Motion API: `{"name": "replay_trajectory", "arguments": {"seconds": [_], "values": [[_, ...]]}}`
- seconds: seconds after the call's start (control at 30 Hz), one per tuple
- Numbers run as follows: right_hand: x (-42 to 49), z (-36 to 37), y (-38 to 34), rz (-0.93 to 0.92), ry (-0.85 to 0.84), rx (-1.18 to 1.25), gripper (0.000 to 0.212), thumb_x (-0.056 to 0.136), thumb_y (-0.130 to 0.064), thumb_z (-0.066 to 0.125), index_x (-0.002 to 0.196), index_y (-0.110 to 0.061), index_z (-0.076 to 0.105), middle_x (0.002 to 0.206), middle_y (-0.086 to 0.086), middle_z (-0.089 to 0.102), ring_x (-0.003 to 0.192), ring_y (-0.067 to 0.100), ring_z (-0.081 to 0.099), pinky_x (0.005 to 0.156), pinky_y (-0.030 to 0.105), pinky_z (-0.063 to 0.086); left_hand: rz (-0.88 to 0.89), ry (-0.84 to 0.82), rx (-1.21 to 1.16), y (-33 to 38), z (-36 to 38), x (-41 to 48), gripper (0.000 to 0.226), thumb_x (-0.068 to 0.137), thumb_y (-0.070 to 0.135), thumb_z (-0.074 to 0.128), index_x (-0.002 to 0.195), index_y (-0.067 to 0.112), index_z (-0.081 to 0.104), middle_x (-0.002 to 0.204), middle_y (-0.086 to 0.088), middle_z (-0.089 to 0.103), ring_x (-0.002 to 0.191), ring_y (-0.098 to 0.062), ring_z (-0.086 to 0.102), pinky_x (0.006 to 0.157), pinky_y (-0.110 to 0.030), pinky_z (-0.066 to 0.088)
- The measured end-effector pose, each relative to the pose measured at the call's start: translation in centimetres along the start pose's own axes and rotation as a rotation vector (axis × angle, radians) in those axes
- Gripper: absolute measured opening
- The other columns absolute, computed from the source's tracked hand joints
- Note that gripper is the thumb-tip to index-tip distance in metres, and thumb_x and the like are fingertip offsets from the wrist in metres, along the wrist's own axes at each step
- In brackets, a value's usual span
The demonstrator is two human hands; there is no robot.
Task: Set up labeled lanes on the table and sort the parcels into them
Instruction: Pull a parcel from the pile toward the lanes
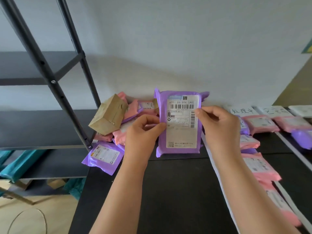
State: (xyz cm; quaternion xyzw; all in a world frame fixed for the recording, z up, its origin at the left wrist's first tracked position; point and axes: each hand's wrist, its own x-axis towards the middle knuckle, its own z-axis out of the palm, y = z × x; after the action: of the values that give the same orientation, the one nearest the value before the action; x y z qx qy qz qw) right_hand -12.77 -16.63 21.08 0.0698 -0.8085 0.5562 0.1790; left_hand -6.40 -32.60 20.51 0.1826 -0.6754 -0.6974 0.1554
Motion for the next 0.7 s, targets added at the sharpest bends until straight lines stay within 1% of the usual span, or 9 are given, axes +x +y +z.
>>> {"name": "replay_trajectory", "arguments": {"seconds": [0.1,0.17,0.27,0.33,0.43,0.5,0.57,0.67,0.7], "values": [[0.2,-1.5,-0.2,-0.001,0.031,0.040,0.011,0.090,-0.025,0.070,0.079,-0.027,0.071,0.073,-0.022,0.069,0.073,0.001,0.064,0.060,0.026,0.050,0.022,-0.004,-0.045,1.0,1.4,-0.6,0.014,0.084,0.019,0.076,0.097,0.014,0.072,0.090,0.000,0.076,0.087,-0.015,0.074,0.075,-0.032,0.060],[0.2,-2.2,-0.3,0.003,0.041,0.083,0.013,0.091,-0.023,0.070,0.078,-0.026,0.071,0.073,-0.020,0.070,0.067,-0.002,0.063,0.058,0.019,0.047,0.033,0.009,-0.099,1.6,2.1,-1.0,0.016,0.086,0.019,0.074,0.101,0.014,0.073,0.089,0.002,0.076,0.087,-0.014,0.074,0.076,-0.033,0.060],[0.4,-3.3,-0.8,-0.006,0.046,0.114,0.013,0.091,-0.023,0.069,0.079,-0.023,0.071,0.075,-0.020,0.071,0.067,-0.003,0.063,0.057,0.014,0.046,0.038,0.027,-0.160,2.4,2.9,-1.7,0.019,0.085,0.020,0.074,0.102,0.012,0.074,0.090,0.002,0.077,0.087,-0.014,0.074,0.077,-0.038,0.061],[0.5,-3.9,-1.3,-0.023,0.041,0.121,0.012,0.092,-0.022,0.069,0.082,-0.019,0.073,0.076,-0.017,0.073,0.071,-0.001,0.066,0.060,0.018,0.051,0.049,0.054,-0.191,2.6,3.1,-2.0,0.017,0.083,0.019,0.075,0.099,0.011,0.076,0.089,0.000,0.077,0.087,-0.018,0.074,0.077,-0.040,0.061],[0.5,-4.6,-1.9,-0.026,0.028,0.128,0.011,0.092,-0.024,0.069,0.085,-0.018,0.075,0.080,-0.013,0.074,0.077,0.004,0.070,0.069,0.030,0.057,0.072,0.075,-0.239,2.8,3.3,-2.3,0.015,0.082,0.015,0.076,0.095,0.008,0.077,0.092,-0.007,0.077,0.089,-0.027,0.074,0.082,-0.044,0.059],[0.4,-5.1,-2.2,-0.019,0.013,0.150,0.010,0.092,-0.024,0.069,0.089,-0.017,0.075,0.082,-0.012,0.075,0.079,0.006,0.071,0.073,0.034,0.059,0.077,0.073,-0.252,3.0,3.3,-2.5,0.014,0.082,0.013,0.075,0.094,0.006,0.077,0.093,-0.009,0.077,0.089,-0.031,0.073,0.085,-0.047,0.058],[0.2,-5.5,-2.4,-0.021,-0.003,0.162,0.010,0.092,-0.024,0.068,0.092,-0.017,0.075,0.084,-0.014,0.075,0.080,0.003,0.071,0.071,0.028,0.059,0.073,0.072,-0.268,3.1,3.3,-2.6,0.013,0.083,0.013,0.074,0.094,0.007,0.077,0.092,-0.009,0.077,0.089,-0.032,0.073,0.082,-0.045,0.059],[-0.3,-5.9,-2.7,-0.029,-0.083,0.168,0.010,0.093,-0.026,0.066,0.098,-0.023,0.074,0.088,-0.018,0.075,0.084,-0.002,0.070,0.065,0.017,0.057,0.051,0.114,-0.300,3.3,2.9,-2.8,0.013,0.085,0.014,0.073,0.095,0.008,0.078,0.093,-0.009,0.077,0.092,-0.038,0.071,0.073,-0.043,0.059],[-0.4,-5.9,-2.7,-0.021,-0.117,0.170,0.010,0.093,-0.027,0.067,0.098,-0.024,0.074,0.088,-0.019,0.075,0.084,-0.002,0.069,0.064,0.016,0.056,0.041,0.133,-0.321,3.4,2.8,-2.9,0.013,0.085,0.014,0.073,0.096,0.007,0.077,0.093,-0.008,0.076,0.094,-0.039,0.070,0.076,-0.045,0.060]]}}
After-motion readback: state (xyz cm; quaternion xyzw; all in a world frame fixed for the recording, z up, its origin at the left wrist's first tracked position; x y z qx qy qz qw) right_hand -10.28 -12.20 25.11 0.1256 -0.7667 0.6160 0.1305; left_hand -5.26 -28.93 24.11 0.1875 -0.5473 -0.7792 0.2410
